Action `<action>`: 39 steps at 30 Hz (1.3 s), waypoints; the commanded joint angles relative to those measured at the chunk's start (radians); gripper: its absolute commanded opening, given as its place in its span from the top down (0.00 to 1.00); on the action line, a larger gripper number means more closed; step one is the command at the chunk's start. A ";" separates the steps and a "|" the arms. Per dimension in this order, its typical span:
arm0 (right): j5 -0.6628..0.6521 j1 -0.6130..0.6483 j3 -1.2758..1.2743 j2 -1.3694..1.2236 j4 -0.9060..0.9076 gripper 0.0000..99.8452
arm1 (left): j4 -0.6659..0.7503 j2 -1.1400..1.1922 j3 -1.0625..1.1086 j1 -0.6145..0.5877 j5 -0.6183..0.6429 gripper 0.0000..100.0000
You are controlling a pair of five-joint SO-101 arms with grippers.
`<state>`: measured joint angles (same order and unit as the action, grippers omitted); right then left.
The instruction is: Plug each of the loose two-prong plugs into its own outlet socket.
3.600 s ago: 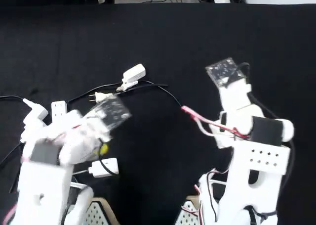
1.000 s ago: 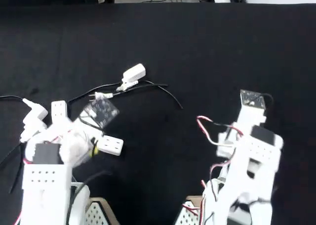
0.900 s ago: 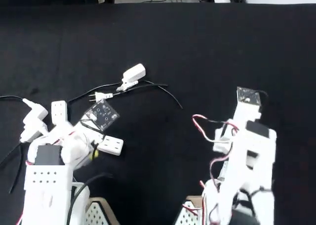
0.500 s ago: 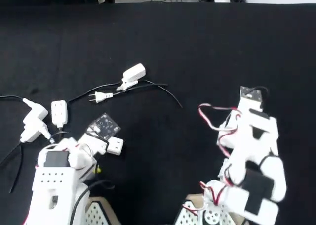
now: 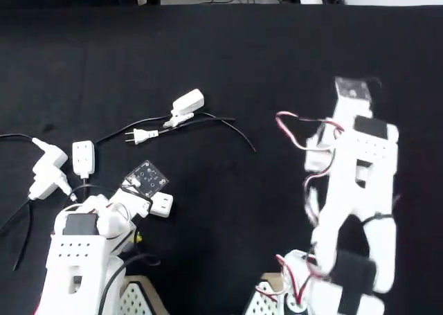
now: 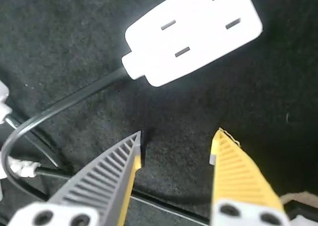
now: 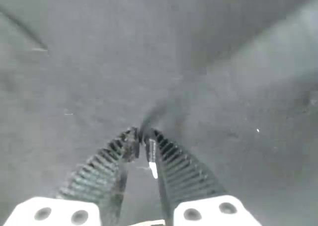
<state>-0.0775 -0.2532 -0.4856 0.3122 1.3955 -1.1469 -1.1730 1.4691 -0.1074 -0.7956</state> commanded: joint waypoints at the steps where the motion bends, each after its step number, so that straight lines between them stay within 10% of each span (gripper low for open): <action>1: 0.077 0.097 0.182 0.068 0.101 0.99 | 0.008 -0.009 0.005 -0.004 0.005 0.77; 19: 0.276 0.621 0.446 -0.196 0.109 0.99 | 0.011 -0.009 0.007 -0.048 0.005 0.77; 39: -0.005 0.661 0.400 -0.605 -0.117 0.90 | 0.012 -0.009 0.008 -0.056 0.005 0.77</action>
<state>-0.0422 0.3943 -0.0867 -0.2708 1.2774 -1.1469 -1.1776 1.4784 -0.1488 -0.7940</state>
